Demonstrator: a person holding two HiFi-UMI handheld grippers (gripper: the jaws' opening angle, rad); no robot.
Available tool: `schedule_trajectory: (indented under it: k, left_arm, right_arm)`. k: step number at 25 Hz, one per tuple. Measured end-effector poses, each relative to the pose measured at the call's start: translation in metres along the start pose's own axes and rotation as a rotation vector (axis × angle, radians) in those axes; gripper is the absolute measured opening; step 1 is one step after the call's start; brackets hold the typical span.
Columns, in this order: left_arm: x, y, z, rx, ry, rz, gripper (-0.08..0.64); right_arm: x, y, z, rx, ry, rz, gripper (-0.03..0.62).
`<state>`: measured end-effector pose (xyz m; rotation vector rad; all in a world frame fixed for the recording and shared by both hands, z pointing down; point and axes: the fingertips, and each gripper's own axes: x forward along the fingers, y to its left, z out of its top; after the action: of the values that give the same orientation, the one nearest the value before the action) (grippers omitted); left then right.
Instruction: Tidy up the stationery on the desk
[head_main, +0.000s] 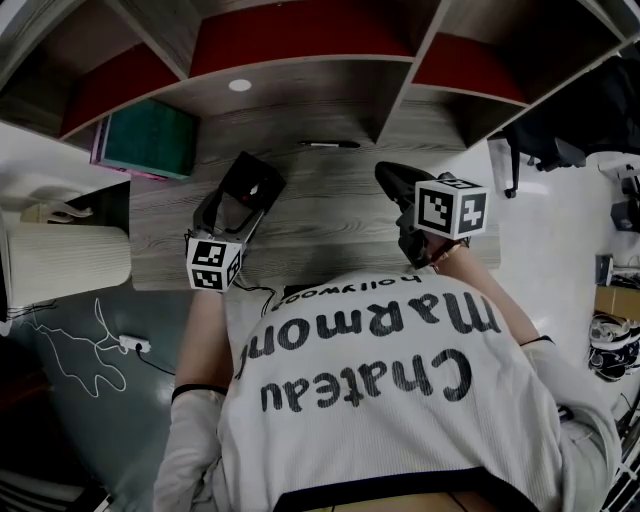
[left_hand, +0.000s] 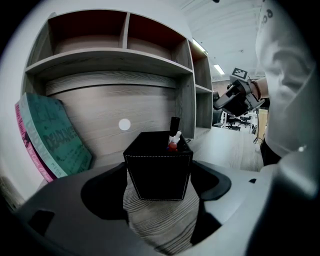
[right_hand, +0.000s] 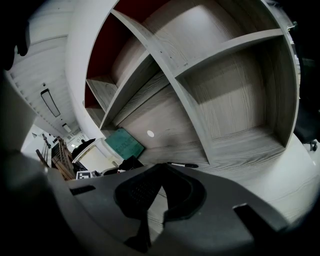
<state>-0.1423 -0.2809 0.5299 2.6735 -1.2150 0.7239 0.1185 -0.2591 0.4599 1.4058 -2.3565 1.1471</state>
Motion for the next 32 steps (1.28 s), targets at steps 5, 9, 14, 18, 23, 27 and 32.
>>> schedule_trajectory:
  k: [5,9,14,18,23,27,32]
  left_arm:
    - [0.003,-0.001,-0.007,0.000,0.031,-0.025,0.391]
    - [0.004,0.000,-0.026,0.016,0.114,0.001,0.391]
    - [-0.003,0.000,-0.023,-0.027,0.084,0.024,0.390]
    - [-0.025,-0.005,-0.016,-0.187,0.006,0.056,0.390]
    - [-0.063,-0.021,0.012,-0.513,-0.193,0.065,0.390]
    - [-0.082,-0.036,0.035,-0.547,-0.272,0.072,0.388]
    - [-0.096,-0.038,0.043,-0.560,-0.293,0.092,0.387]
  right_arm:
    - [0.002,-0.001,-0.004,0.008,0.006,-0.002,0.017]
    - [0.001,-0.004,-0.005,0.015,0.004,-0.010,0.017]
    - [0.001,-0.009,-0.008,0.028,0.017,-0.009,0.017]
    - [0.004,-0.015,-0.011,0.048,0.034,0.003,0.017]
    - [0.021,-0.019,-0.017,0.070,0.074,0.046,0.017]
    - [0.041,-0.021,-0.026,0.050,0.122,0.080,0.017]
    - [0.064,-0.012,-0.027,0.000,0.155,0.098,0.017]
